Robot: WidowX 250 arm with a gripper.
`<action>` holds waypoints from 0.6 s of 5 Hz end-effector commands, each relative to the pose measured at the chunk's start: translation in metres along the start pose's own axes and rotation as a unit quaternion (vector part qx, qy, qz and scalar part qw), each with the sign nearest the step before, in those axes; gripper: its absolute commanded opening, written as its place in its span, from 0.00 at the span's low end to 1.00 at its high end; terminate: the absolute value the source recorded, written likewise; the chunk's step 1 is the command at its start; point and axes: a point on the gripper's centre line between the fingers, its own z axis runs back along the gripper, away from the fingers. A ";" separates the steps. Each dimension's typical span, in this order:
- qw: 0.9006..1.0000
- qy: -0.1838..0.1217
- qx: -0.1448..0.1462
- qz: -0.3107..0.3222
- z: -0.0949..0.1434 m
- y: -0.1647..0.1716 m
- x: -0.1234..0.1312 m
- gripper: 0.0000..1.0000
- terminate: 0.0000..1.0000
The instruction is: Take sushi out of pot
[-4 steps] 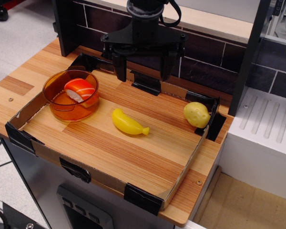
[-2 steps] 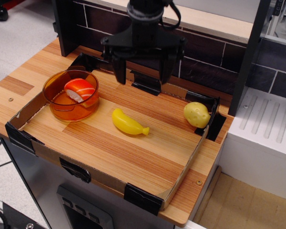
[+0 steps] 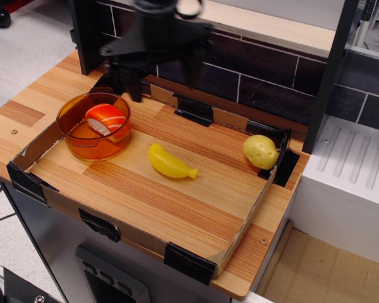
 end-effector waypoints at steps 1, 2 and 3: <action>0.978 -0.001 0.055 0.201 0.011 0.043 0.042 1.00 0.00; 0.963 0.034 0.066 0.261 0.003 0.061 0.046 1.00 0.00; 0.954 0.040 0.049 0.294 -0.010 0.071 0.052 1.00 0.00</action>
